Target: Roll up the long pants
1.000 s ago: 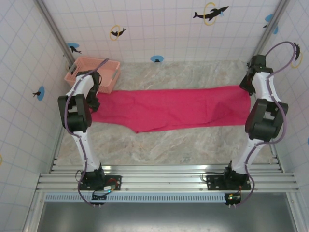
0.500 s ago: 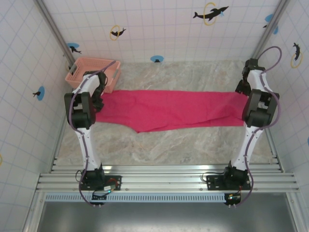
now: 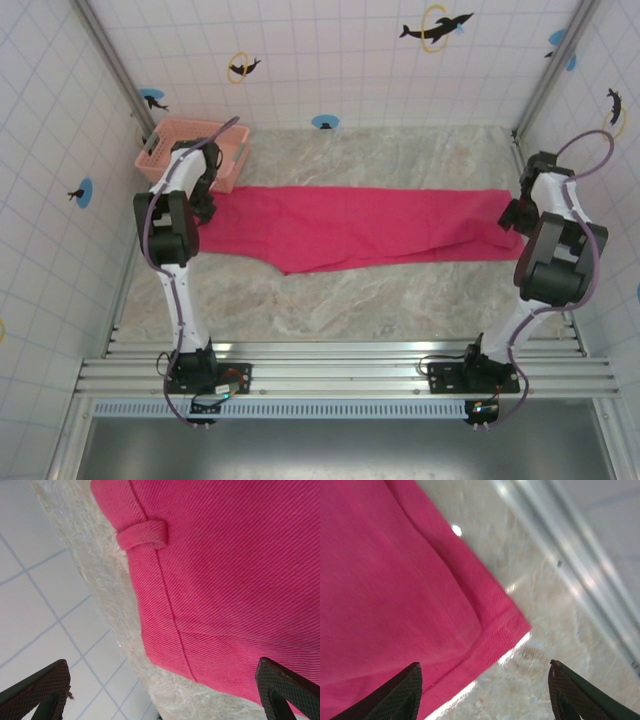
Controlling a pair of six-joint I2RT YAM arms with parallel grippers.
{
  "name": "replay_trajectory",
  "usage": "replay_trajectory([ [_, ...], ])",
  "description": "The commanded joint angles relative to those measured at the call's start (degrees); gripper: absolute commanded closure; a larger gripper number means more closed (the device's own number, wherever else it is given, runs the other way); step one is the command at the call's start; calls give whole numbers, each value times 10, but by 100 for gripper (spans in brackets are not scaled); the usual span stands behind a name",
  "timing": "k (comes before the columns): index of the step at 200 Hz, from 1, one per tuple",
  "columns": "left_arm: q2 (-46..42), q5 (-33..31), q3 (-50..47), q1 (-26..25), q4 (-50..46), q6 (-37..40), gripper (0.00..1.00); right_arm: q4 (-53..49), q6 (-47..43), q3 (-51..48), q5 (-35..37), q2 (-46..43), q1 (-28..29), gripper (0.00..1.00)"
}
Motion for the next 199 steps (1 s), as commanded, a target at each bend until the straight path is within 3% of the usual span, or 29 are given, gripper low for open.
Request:
replay_trajectory([
  [1,20,16,11,-16,-22,4,3,31,26,-21,-23,18,9,33],
  [45,16,20,8,-22,-22,5,3,76,39,-25,-18,58,22,37],
  [100,13,13,-1,-23,-19,5,3,100,43,-10,-3,84,30,73],
  [127,13,14,-6,-23,-16,5,3,106,37,-14,11,61,32,79],
  [153,14,13,-9,-22,-15,5,3,100,22,-9,10,53,26,100],
  [199,12,15,-4,-22,-17,7,3,63,3,-9,15,-1,21,100],
])
